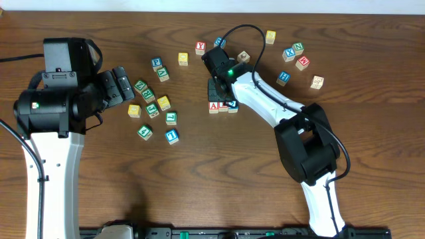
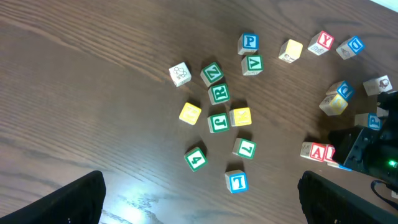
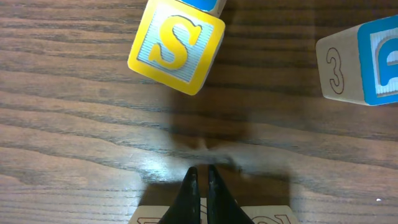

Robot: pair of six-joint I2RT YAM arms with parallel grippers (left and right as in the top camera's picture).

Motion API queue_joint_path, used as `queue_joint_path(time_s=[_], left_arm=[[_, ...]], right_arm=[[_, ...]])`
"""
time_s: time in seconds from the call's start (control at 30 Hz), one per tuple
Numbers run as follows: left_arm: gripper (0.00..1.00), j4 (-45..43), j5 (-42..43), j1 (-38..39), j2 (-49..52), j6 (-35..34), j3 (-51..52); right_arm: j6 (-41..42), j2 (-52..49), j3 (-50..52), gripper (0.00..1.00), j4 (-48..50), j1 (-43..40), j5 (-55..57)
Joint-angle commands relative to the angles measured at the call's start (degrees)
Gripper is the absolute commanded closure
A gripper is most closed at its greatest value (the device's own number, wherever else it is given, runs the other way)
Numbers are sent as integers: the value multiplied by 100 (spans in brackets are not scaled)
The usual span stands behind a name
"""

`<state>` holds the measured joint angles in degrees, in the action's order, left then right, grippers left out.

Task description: Spell out AI2

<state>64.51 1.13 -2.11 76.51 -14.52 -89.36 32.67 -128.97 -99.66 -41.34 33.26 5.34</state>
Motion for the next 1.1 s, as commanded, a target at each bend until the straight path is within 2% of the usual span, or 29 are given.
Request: queue_joint_path(time_s=[0.0, 1.07], left_arm=[[2, 17, -72, -20, 50, 96, 22], [2, 17, -72, -17, 50, 96, 22]], right_arm=[[72, -70, -72, 99, -31, 28, 7], [50, -70, -72, 99, -262, 59, 31]])
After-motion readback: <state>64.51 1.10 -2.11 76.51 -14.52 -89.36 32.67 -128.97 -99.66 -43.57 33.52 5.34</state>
